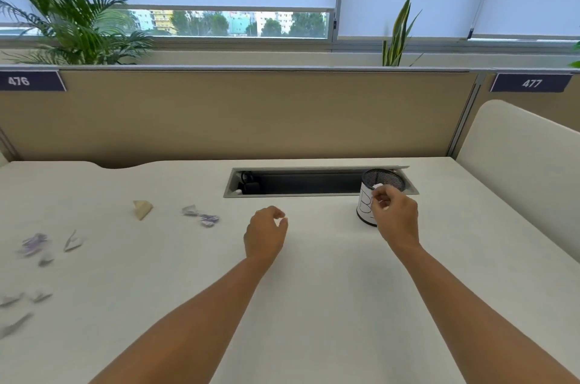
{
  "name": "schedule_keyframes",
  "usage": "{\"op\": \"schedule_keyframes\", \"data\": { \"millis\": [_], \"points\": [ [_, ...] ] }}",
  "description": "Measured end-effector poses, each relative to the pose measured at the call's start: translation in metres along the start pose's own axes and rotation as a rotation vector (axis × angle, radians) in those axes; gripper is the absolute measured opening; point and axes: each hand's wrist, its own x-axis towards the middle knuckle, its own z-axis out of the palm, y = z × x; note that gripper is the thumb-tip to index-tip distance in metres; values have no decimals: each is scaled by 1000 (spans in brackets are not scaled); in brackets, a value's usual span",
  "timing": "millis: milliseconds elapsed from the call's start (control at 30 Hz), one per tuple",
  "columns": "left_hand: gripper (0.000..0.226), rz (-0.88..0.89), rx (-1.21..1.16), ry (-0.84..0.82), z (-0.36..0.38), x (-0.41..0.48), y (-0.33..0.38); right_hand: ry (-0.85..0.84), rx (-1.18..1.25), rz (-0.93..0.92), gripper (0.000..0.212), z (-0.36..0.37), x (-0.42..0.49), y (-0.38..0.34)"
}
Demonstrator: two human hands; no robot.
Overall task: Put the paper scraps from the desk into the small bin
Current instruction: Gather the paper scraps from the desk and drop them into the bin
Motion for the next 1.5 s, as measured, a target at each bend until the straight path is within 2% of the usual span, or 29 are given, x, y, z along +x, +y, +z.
{"op": "schedule_keyframes", "data": {
  "millis": [100, 233, 367, 533, 767, 1033, 1233, 1333, 1433, 1500],
  "points": [
    [21, -17, 143, 59, -31, -10, -41, -101, -26, -38, 11, 16, -22, -4],
    [23, -34, 274, 123, -71, -19, -92, -339, -95, -83, 14, 44, -45, -15],
    [38, -93, 478, 140, -101, -25, -129, -672, -244, -121, 33, 79, -61, -37],
    [56, -185, 583, 90, -112, -27, -145, -843, -308, -185, 52, 124, -78, -72],
    [57, -203, 601, 85, -109, -26, -142, -897, -292, -290, 61, 182, -86, -118],
    [55, -177, 619, 112, -107, -25, -143, -955, -418, -510, 57, 236, -79, -161],
    [55, -163, 601, 118, -107, -25, -145, -1078, -480, -464, 62, 264, -80, -168],
    [58, -158, 609, 130, -106, -24, -146, -1052, -498, -490, 60, 270, -83, -164],
    [80, -142, 622, 157, -106, -25, -146, -966, -444, -558, 49, 265, -85, -157],
    [81, -139, 630, 161, -105, -25, -147, -915, -385, -598, 44, 260, -86, -150]
  ]
}}
